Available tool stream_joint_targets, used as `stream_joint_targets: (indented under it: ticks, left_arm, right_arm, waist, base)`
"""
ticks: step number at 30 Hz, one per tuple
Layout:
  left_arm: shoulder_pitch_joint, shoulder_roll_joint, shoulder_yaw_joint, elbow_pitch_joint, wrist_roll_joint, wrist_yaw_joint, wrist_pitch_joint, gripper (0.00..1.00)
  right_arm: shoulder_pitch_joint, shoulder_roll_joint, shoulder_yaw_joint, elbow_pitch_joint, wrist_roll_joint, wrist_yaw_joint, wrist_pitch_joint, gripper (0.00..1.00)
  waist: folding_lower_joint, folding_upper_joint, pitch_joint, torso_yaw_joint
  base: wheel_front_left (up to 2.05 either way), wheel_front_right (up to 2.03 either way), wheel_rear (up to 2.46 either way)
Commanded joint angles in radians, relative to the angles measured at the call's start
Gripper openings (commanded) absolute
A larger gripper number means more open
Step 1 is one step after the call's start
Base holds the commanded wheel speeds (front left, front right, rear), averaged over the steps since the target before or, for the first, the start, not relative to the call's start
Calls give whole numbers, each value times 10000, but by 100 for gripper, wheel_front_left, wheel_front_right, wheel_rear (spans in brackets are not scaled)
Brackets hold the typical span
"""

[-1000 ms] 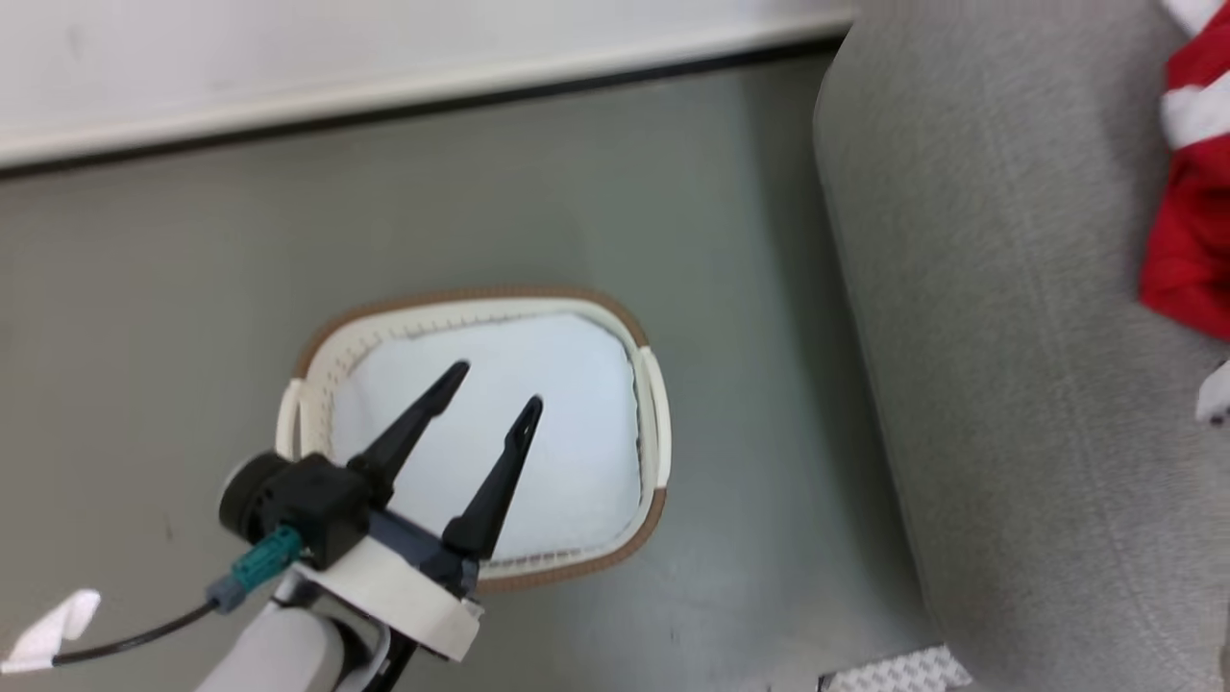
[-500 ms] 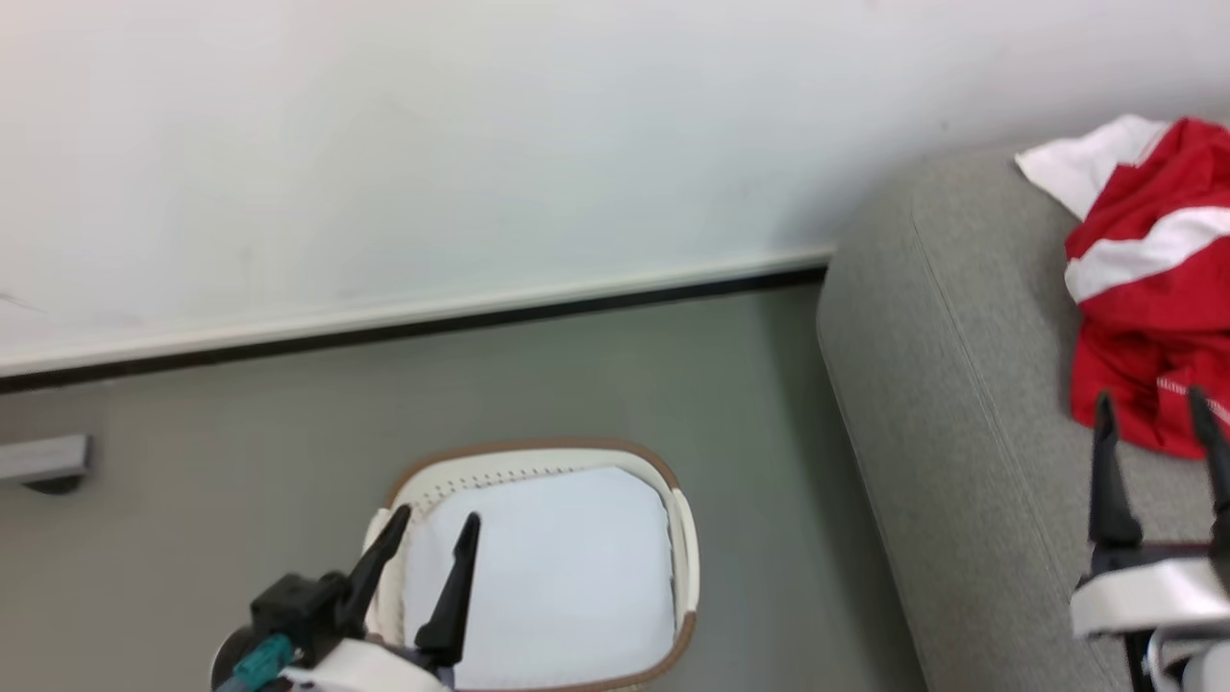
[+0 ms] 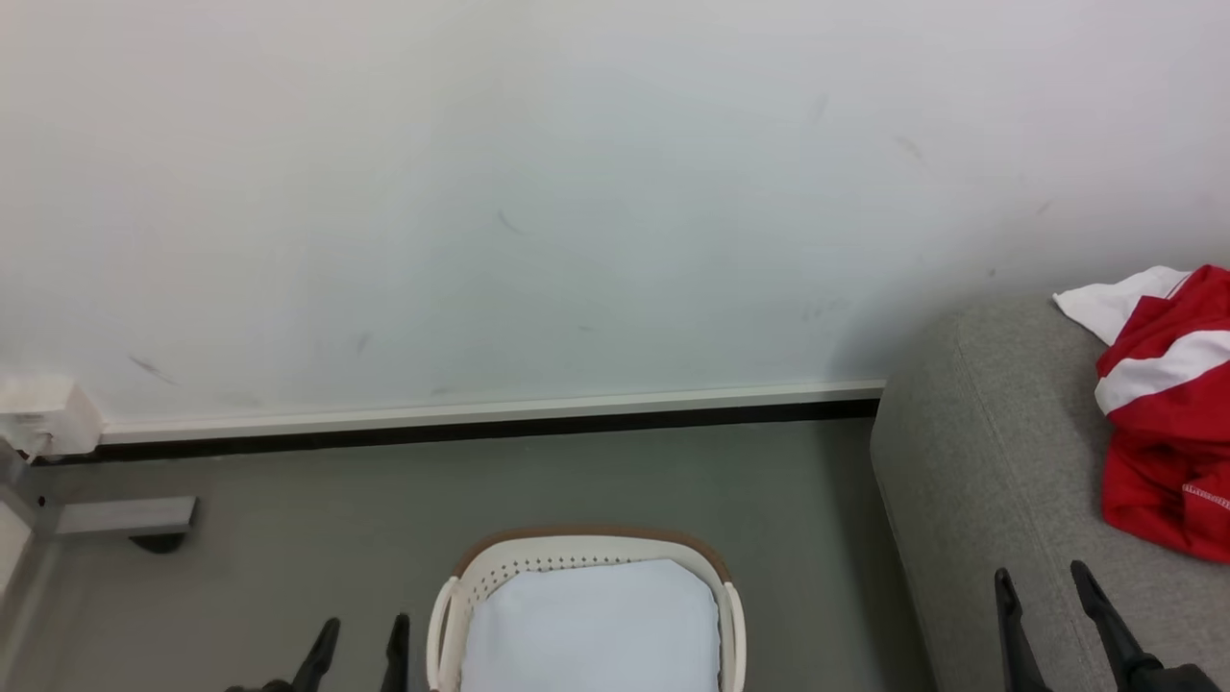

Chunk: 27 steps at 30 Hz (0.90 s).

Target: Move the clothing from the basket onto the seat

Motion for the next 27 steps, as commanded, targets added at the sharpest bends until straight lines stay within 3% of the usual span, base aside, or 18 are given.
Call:
stream_joint_targets:
  ticks: [1,13,27]
  left_arm:
    - [164,-87,185,9,221,-78,-2,100]
    - [400,-893,1473,349,1265,-989,-3,100]
    - [105,-1194,2006,489,1824,-1426,-4,100]
  right_arm:
    - [140,-45,58,48,52,-26,-32,100]
    - [339,-40,333,488,426,-26,-32,100]
    - [217,-40,545,616,581,-26,-33,100]
  waist:
    - [3,-1,-150,78]
    - [3,-1,-269,120]
    - [3,-1,-177,82]
  base:
    - [0,0,0]
    - [0,0,0]
    - [0,0,0]
